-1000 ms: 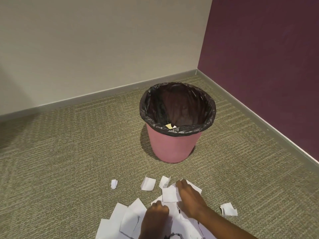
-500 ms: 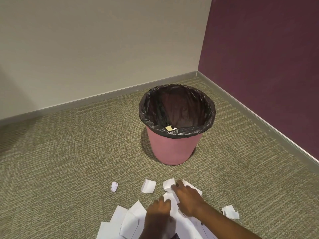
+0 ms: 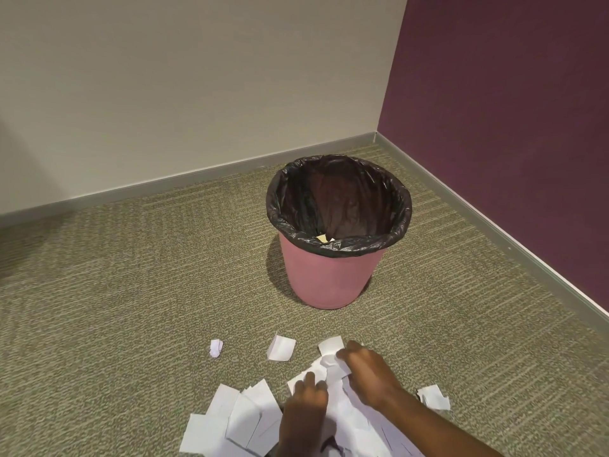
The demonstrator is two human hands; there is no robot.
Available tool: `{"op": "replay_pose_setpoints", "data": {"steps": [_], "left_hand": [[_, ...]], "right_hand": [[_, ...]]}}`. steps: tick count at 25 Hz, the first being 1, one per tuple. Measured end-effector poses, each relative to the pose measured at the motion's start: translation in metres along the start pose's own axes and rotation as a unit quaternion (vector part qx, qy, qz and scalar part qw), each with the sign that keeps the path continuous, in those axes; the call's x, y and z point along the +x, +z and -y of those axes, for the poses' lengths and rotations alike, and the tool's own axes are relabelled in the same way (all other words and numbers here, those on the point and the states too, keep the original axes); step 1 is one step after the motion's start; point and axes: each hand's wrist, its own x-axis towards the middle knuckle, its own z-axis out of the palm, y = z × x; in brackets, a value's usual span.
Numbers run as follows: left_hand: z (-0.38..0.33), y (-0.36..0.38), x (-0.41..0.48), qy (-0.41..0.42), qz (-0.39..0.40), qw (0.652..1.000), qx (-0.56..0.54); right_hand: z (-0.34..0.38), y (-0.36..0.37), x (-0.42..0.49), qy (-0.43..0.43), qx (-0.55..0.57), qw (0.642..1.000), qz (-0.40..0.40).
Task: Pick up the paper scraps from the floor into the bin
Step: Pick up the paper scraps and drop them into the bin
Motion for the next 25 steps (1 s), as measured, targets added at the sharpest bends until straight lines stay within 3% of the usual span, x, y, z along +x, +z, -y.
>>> {"op": "replay_pose_setpoints", "data": {"steps": [5, 9, 12, 17, 20, 25], "left_hand": [[0.013, 0.001, -0.002, 0.041, -0.044, 0.998, -0.028], [0.006, -0.017, -0.016, 0.017, -0.08, 0.987, -0.137], [-0.005, -0.065, -0.013, -0.069, -0.048, 0.985, -0.148], [-0.006, -0.163, -0.002, -0.045, -0.062, 0.972, -0.224], [-0.005, -0.226, -0.004, -0.016, -0.084, 0.957, -0.276], [-0.028, -0.322, 0.022, 0.001, -0.178, 0.918, -0.354]], "right_hand": [[-0.008, -0.018, -0.007, 0.05, 0.121, 0.989, -0.064], [0.002, -0.047, -0.017, 0.048, 0.184, 0.978, -0.091], [0.02, -0.086, -0.026, 0.023, 0.206, 0.973, -0.099], [0.047, -0.166, -0.043, -0.006, 0.204, 0.969, -0.136], [0.051, -0.222, -0.053, 0.023, 0.286, 0.945, -0.153], [0.039, -0.295, -0.029, 0.054, 0.417, 0.876, -0.236]]}}
